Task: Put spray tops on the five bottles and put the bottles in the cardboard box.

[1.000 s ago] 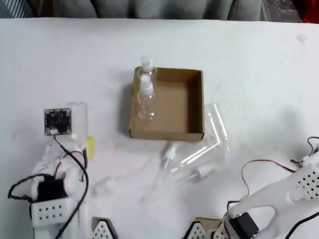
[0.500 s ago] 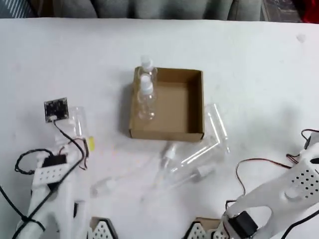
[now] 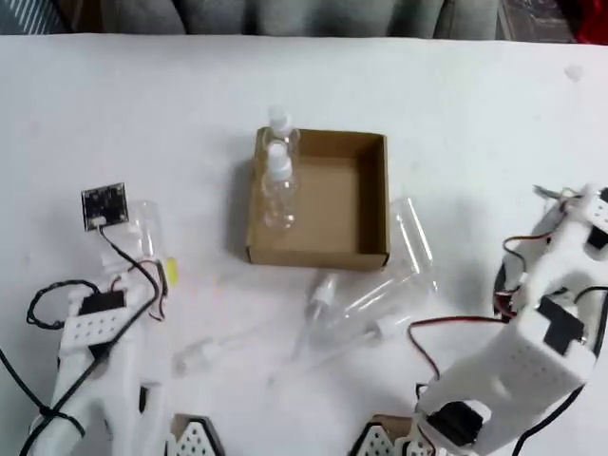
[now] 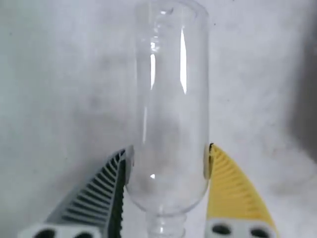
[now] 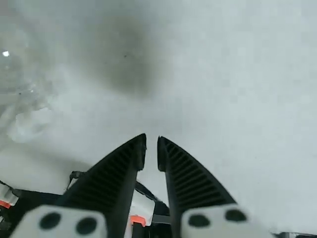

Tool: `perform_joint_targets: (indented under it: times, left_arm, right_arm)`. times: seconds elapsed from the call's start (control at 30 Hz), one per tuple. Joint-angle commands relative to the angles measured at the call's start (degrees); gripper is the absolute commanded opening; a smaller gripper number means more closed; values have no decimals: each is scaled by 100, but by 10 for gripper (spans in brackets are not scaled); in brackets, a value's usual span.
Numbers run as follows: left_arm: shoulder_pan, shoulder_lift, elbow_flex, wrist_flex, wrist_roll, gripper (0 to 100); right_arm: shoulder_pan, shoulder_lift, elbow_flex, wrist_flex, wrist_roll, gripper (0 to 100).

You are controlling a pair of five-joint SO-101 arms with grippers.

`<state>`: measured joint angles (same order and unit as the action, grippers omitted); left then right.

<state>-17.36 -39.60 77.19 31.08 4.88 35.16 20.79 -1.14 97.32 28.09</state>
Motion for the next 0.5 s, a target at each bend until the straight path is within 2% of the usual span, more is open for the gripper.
perform_joint_targets:
  times: [0.0,0.37,0.47]
  left_arm:
    - [-31,22,-264,-176,26,20]
    - [-31,22,-273,-193,44,20]
    - [-31,-40,-404,-123,79,20]
  right_arm:
    - [-435,-901,325,75,-62,15]
    - [-787,-1921,1424,40,-18,15]
    - [-1015,-2044,1916,-338,-53,15]
